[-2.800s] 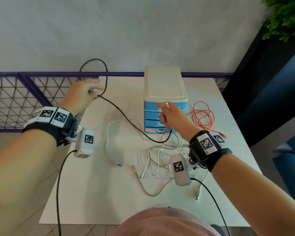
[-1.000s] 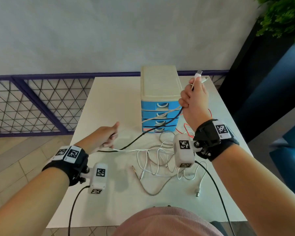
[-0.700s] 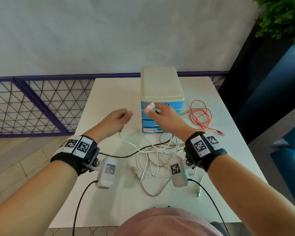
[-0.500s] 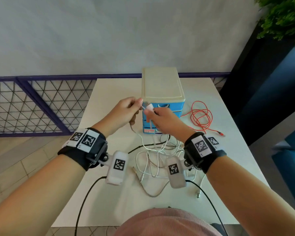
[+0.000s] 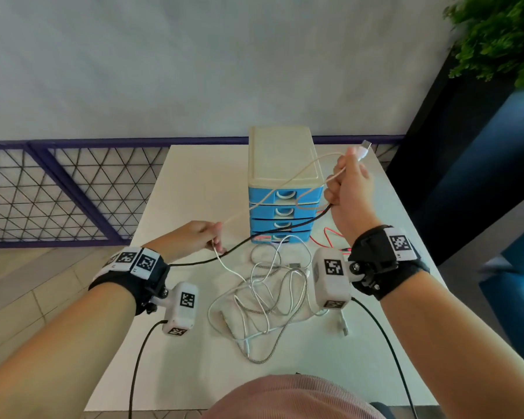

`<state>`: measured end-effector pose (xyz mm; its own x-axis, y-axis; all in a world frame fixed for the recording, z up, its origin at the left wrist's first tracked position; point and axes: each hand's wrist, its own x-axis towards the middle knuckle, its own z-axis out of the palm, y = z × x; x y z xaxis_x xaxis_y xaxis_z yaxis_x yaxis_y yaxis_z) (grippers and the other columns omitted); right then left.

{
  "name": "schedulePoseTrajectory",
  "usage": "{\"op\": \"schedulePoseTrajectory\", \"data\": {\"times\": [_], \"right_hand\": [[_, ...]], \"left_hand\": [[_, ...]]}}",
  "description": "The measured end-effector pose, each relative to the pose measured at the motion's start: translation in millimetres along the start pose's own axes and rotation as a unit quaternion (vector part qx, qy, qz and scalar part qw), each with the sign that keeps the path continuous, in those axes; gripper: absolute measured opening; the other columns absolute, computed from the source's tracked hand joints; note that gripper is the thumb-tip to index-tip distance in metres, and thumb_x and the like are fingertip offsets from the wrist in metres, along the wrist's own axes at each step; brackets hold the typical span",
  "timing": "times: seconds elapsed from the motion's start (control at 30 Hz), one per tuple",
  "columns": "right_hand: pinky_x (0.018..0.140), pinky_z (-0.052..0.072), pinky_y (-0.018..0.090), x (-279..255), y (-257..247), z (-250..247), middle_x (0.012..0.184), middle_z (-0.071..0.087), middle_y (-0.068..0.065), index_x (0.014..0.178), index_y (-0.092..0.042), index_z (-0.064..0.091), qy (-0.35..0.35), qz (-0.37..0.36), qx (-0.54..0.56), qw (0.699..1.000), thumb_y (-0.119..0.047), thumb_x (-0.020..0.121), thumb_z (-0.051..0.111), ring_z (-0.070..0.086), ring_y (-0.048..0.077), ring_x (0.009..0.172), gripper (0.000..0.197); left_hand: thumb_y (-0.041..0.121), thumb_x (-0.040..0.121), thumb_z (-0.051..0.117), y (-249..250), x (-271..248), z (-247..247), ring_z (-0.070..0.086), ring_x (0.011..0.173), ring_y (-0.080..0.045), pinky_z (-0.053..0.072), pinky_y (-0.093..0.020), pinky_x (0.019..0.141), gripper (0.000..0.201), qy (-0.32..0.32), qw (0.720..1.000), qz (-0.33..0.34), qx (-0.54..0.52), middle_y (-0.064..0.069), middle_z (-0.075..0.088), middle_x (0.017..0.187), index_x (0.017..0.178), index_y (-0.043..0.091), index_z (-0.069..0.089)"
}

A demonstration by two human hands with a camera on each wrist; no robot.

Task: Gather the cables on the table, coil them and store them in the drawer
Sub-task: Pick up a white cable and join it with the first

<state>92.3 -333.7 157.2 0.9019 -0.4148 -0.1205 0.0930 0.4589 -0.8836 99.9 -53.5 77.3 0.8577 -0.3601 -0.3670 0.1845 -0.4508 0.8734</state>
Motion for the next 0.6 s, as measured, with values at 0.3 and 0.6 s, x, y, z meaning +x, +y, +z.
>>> {"op": "schedulePoseTrajectory", "data": {"times": [0.3, 0.6], "right_hand": [[0.041, 0.027, 0.014, -31.6, 34.6, 10.5, 0.055, 0.038, -0.002, 0.068, -0.012, 0.046, -0.235, -0.073, -0.489, 0.837, -0.039, 0.094, 0.055, 0.034, 0.008, 0.045, 0.038], [0.039, 0.025, 0.018, -48.9, 47.3, 15.2, 0.053, 0.049, -0.005, 0.087, -0.013, 0.067, -0.383, 0.027, -0.35, 0.854, -0.029, 0.103, 0.04, 0.031, 0.008, 0.039, 0.035]], "left_hand": [[0.027, 0.101, 0.039, 117.1, -16.3, 30.5, 0.059, 0.058, -0.02, 0.057, -0.046, 0.076, 0.032, 0.08, 0.979, 0.18, -0.044, 0.0, 0.05, 0.06, 0.078, 0.009, 0.053], [0.031, 0.1, 0.04, 148.3, -15.2, 34.1, 0.056, 0.056, -0.015, 0.053, -0.026, 0.062, 0.033, 0.103, 0.956, 0.257, -0.096, 0.006, 0.051, 0.058, 0.079, 0.012, 0.056]]}}
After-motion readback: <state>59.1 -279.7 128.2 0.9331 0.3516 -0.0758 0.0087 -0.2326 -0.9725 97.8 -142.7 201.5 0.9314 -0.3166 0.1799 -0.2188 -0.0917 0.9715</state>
